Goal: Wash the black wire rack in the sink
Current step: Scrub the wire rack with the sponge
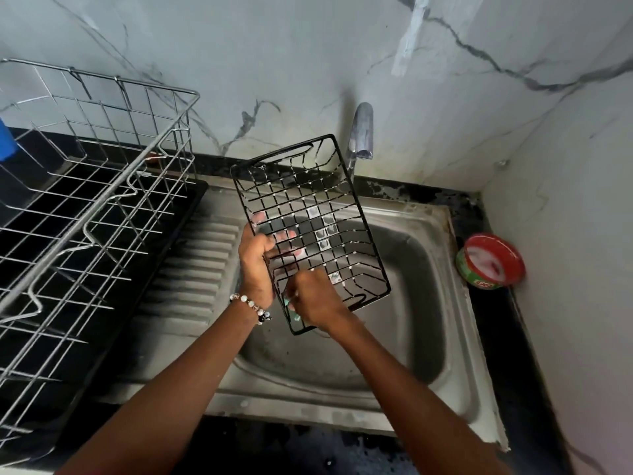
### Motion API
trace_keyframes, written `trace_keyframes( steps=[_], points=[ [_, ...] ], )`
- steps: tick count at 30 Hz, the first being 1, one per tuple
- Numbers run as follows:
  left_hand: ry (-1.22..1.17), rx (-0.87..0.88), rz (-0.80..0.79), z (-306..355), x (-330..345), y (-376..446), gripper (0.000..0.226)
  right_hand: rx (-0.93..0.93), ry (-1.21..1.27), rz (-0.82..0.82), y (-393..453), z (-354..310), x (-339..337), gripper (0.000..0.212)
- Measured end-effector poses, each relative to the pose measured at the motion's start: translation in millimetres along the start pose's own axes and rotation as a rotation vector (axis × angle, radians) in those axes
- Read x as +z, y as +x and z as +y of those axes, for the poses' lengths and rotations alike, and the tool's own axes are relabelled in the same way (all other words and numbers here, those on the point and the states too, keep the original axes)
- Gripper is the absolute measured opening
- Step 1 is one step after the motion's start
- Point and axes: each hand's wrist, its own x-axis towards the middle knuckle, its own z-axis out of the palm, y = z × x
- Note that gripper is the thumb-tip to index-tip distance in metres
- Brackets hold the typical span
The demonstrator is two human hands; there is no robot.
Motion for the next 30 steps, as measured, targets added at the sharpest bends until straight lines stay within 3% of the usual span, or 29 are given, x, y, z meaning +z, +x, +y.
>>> trace_keyframes(
  steps=[4, 6, 10, 15, 17, 21, 26, 30],
  points=[
    [0.07, 0.019, 0.04, -0.1, -5.3, -1.9, 0.058, -0.085, 0.11, -0.254, -3.2, 7.3, -28.8, 0.017],
    [0.115, 0.043, 0.076, 2.7, -4.3, -1.2, 0.057, -0.074, 0.126, -0.299, -5.8, 16.9, -41.7, 0.018],
    [0.228, 0.122, 0.043, 8.4, 3.4, -6.1, 0.032, -0.078, -0.233, -0.205, -5.8, 45.7, -49.5, 0.02],
    [0.377, 0.129, 0.097, -0.7, 4.2, 5.6, 0.077, -0.063, -0.564, -0.183, -6.6, 49.0, -46.3, 0.025],
    [0.396, 0.12, 0.098, -2.1, 4.5, 6.9, 0.073, -0.091, -0.683, -0.137, -11.8, 48.7, -47.6, 0.027],
    [0.515, 0.037, 0.081, -7.0, 1.4, 17.9, 0.045, -0.118, -0.843, -0.129, -15.8, 50.8, -42.5, 0.033],
    [0.576, -0.044, 0.009, 3.3, 6.8, 12.4, 0.077, -0.273, -1.038, -0.168, -4.9, 55.1, -45.4, 0.03],
    [0.583, -0.063, 0.035, 2.3, 8.2, 4.8, 0.049, -0.305, -1.033, -0.08, 8.0, 64.8, -53.1, 0.034]
  ],
)
